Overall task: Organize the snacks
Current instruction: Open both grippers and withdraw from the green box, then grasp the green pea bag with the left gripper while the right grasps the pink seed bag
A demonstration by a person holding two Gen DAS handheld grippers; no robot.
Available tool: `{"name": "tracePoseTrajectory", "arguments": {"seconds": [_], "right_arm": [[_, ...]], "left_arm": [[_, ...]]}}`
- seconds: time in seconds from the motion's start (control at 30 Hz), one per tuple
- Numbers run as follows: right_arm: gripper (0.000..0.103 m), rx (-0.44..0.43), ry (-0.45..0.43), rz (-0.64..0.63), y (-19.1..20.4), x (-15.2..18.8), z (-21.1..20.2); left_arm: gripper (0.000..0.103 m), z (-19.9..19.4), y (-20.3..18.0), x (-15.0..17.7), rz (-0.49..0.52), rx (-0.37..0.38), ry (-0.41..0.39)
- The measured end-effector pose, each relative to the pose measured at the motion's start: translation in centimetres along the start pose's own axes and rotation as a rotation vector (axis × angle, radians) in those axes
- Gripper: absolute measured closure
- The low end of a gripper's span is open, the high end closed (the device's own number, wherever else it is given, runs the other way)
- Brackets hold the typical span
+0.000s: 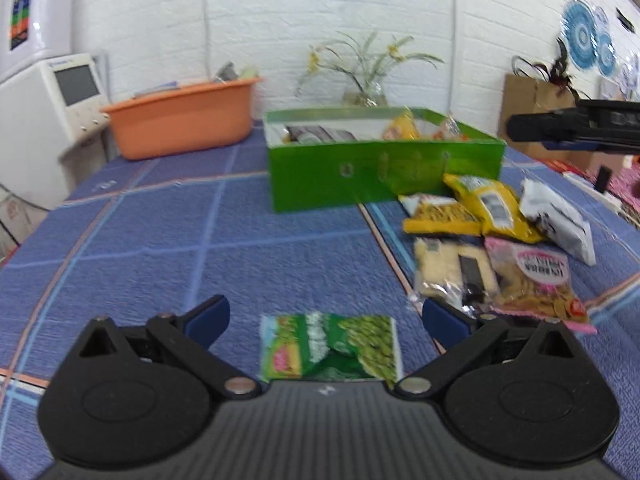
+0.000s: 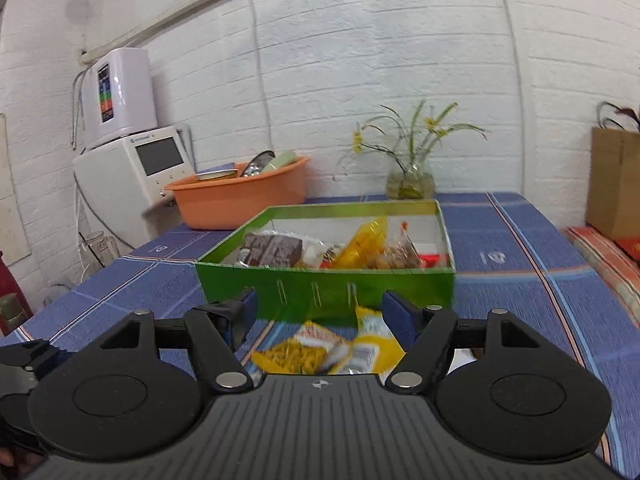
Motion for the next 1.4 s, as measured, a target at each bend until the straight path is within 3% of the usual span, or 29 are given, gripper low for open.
{"name": "tracePoseTrajectory", "arguments": {"seconds": [0.1, 0.2, 0.3, 0.4, 0.53, 0.6, 0.67, 0.83, 0.97, 1.07, 1.2, 1.4], "right_arm": [[0.000, 0.044, 0.051, 0.125, -1.2, 2.8, -1.2], [0.000, 0.064, 0.140, 0.218, -1.6, 5.0, -0.9], [0.000, 0.018, 0.247, 0.298, -1.1, 7.0, 0.5], [0.000, -0.044, 0.265, 0.330, -0.3, 7.7, 1.5], [0.000, -0.023, 0.257, 0.302, 0.4, 7.0, 2.6], [0.000, -0.019, 0.248, 0.276, 0.7, 6.8, 3.0], [0.000, -0.044, 0.239, 0.214, 1.2, 6.9, 3.2], [0.007, -0.096, 0.234, 0.069, 3.0, 7.5, 2.1], [0.011, -0.106, 0.227, 0.029, 3.5, 7.7, 1.3], [0.012, -0.129, 0.214, 0.064, 3.1, 7.7, 0.7], [0.012, -0.155, 0.193, 0.142, 2.1, 7.4, 0.0], [0.012, -0.218, 0.202, 0.236, 1.2, 7.6, -0.3]], "left_arm": [[0.001, 1.2, -1.3, 0.9, 0.044, 0.026, 0.071], [0.001, 1.4, -1.3, 1.1, 0.037, 0.048, 0.086], [0.001, 1.4, -1.1, 1.3, 0.027, 0.049, 0.087], [0.001, 1.3, -1.1, 1.3, 0.035, 0.049, 0.088], [0.006, 1.2, -1.5, 1.3, 0.049, 0.072, 0.083], [0.015, 1.0, -1.7, 1.2, 0.057, 0.091, 0.071], [0.032, 0.8, -2.0, 1.1, 0.057, 0.113, 0.059], [0.042, 0.3, -2.7, 1.3, 0.058, 0.121, 0.061], [0.042, -0.7, -3.1, 1.9, 0.101, 0.169, 0.096], [0.043, -1.6, -2.3, 2.2, 0.028, 0.243, 0.115], [0.044, -2.3, -0.5, 2.6, -0.158, 0.358, 0.112], [0.044, -3.5, 1.1, 2.2, -0.254, 0.351, 0.063]]}}
Point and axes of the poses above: each gripper's, at about its wrist camera, not at the fingertips, and z roughly the way its jaws point, y to its left, x to its underside, the point moved 8 cm from there along z, roughly the way its jaws point, and after that the axes turned 11 degrees about y, right-handed, at the moved point
